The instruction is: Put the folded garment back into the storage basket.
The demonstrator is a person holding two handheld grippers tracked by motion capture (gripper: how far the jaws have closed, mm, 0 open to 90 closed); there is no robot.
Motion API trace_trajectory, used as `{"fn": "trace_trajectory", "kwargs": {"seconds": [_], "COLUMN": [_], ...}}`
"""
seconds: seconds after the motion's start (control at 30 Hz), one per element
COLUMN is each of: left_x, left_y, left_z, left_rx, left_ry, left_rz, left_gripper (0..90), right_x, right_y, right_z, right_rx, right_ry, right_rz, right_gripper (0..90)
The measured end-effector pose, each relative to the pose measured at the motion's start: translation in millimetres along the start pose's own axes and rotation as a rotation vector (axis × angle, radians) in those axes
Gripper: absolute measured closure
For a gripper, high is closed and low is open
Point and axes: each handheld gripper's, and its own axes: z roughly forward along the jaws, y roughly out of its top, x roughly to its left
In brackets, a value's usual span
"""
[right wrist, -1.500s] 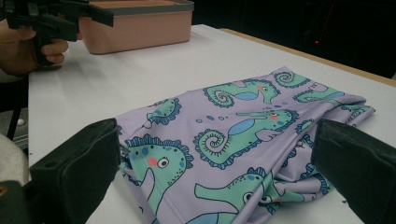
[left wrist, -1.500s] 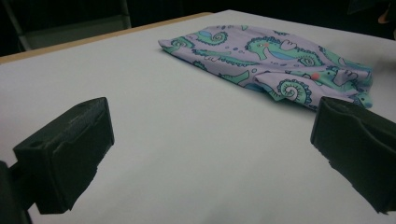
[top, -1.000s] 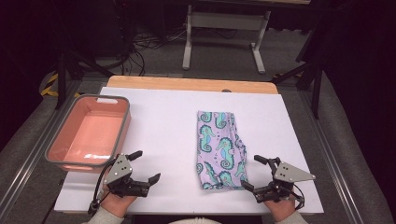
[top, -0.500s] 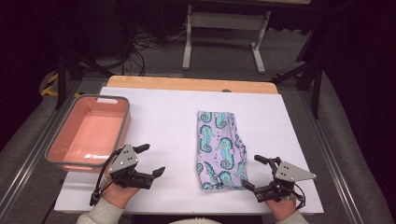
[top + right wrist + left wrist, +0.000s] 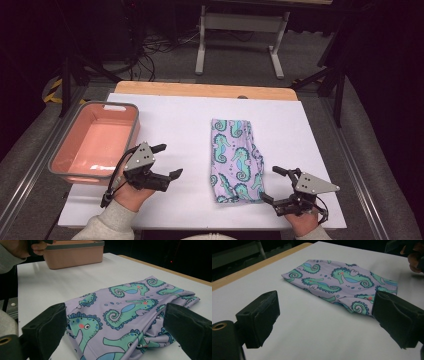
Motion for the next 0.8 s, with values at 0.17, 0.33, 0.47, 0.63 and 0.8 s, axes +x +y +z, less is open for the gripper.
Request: {"fn": "trace_trajectory", "kwargs": {"seconds": [0.17, 0.33, 0.47, 0.63, 0.8], "left_x": [6.3, 13.4, 17.4, 22.3, 26.9], "left_y": [8.1, 16.7, 23.4, 31.4, 36.4], "left_z": [4.1, 11.8, 19.2, 28.9, 36.6], "left_rx": [0.008, 0.016, 0.022, 0.040, 0.051], "left_ry": [-0.019, -0.059, -0.074, -0.080, -0.090], "left_rz": [-0.003, -0.014, -0.016, -0.025, -0.028], "left_gripper": [8.4, 9.0, 9.3, 9.8, 9.7], "right_x": [-0.9, -1.5, -2.5, -4.9, -5.1], "right_y": [0.1, 0.4, 0.5, 0.5, 0.7], "right_z": [-0.1, -0.2, -0.7, -1.2, 0.1], "right_rx": [0.004, 0.006, 0.007, 0.013, 0.016], "right_ry": [0.003, 0.000, -0.002, -0.005, -0.006], "right_rz": [-0.002, -0.003, -0.003, 0.000, -0.002], "right_gripper": [5.7, 5.9, 5.9, 5.9, 6.2]}}
